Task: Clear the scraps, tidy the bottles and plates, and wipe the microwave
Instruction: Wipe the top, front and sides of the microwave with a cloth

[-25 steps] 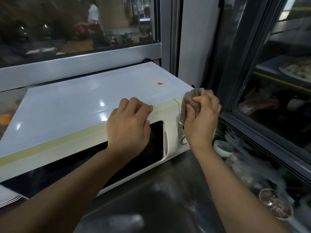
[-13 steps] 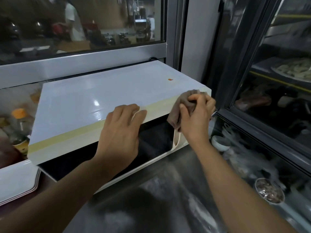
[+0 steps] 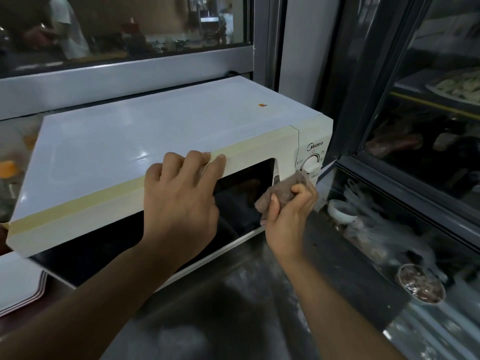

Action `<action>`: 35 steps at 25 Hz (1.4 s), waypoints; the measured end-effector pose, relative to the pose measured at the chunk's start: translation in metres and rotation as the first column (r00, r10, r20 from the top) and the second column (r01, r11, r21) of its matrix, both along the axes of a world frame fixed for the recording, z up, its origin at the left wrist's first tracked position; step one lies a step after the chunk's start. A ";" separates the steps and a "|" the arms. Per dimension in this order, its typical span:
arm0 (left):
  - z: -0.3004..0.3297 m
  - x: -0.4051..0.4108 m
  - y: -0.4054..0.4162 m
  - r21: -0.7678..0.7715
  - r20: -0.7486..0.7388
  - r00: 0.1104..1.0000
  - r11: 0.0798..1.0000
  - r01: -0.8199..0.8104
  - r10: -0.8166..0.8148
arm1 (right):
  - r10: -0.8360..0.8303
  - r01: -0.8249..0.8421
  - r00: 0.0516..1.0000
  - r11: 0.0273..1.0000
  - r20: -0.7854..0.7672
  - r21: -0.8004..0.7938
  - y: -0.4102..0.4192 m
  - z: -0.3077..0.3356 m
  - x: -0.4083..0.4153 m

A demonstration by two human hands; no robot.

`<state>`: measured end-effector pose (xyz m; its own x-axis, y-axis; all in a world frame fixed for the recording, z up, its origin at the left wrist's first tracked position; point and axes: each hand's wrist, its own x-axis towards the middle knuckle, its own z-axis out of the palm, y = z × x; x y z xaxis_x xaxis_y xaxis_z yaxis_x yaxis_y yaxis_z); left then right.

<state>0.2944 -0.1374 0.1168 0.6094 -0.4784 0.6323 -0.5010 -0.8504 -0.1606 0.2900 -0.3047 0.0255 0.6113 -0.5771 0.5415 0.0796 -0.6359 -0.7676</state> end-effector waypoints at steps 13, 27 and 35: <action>0.001 -0.004 -0.007 -0.023 -0.006 0.999 0.999 -0.046 0.045 | 0.136 -0.142 0.981 0.989 0.138 0.032 -0.020 0.008 0.004; -0.006 0.001 -0.010 -0.009 0.083 0.993 0.996 -0.086 0.086 | 0.164 -0.145 0.986 0.914 -0.020 0.378 -0.008 -0.101 -0.001; -0.006 0.001 -0.006 0.006 0.089 0.993 0.997 -0.082 0.081 | 0.187 -0.102 0.977 0.834 -0.104 0.542 -0.019 -0.085 -0.001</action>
<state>0.2951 -0.1438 0.1113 0.5882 -0.4360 0.6811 -0.4135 -0.8859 -0.2100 0.2889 -0.3233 -0.0599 0.7582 -0.6476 0.0754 -0.0020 -0.1179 -0.9930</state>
